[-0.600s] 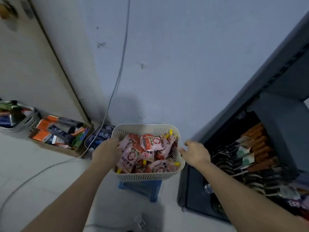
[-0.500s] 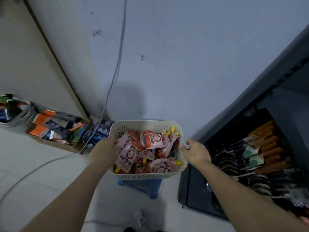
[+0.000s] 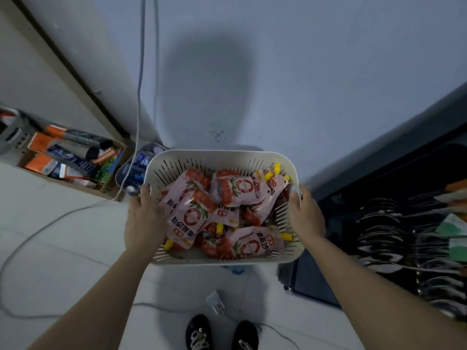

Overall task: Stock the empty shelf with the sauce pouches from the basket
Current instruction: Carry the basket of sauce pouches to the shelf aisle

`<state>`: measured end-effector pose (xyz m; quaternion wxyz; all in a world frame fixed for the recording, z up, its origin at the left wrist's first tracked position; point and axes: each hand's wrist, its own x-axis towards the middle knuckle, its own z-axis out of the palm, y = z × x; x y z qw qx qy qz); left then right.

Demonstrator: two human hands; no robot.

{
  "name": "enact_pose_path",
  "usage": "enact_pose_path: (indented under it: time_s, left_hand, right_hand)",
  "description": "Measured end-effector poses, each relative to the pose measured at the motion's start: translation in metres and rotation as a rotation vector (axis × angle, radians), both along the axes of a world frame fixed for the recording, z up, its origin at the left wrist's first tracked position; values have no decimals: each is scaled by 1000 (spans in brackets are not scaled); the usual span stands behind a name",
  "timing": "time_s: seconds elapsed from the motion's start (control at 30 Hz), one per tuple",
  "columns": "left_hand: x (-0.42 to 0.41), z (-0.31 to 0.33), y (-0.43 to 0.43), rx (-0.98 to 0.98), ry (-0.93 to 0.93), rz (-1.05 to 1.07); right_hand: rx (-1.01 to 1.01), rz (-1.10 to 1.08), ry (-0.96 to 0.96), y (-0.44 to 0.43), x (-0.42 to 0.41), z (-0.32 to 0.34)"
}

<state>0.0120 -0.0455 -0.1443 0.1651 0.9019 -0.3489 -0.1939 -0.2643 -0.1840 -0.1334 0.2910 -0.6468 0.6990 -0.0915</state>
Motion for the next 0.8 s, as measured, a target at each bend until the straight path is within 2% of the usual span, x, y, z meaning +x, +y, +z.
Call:
enact_pose_path:
  time_s: [0.17, 0.5, 0.8]
  left_hand:
    - [4, -3, -8, -12, 27, 69]
    - [7, -2, -12, -92, 31, 92]
    - [2, 1, -4, -125, 80, 124]
  right_hand:
    - [-37, -1, -52, -3, 2, -14]
    - [-65, -17, -18, -3, 10, -24]
    - [-12, -101, -158, 11, 9, -8]
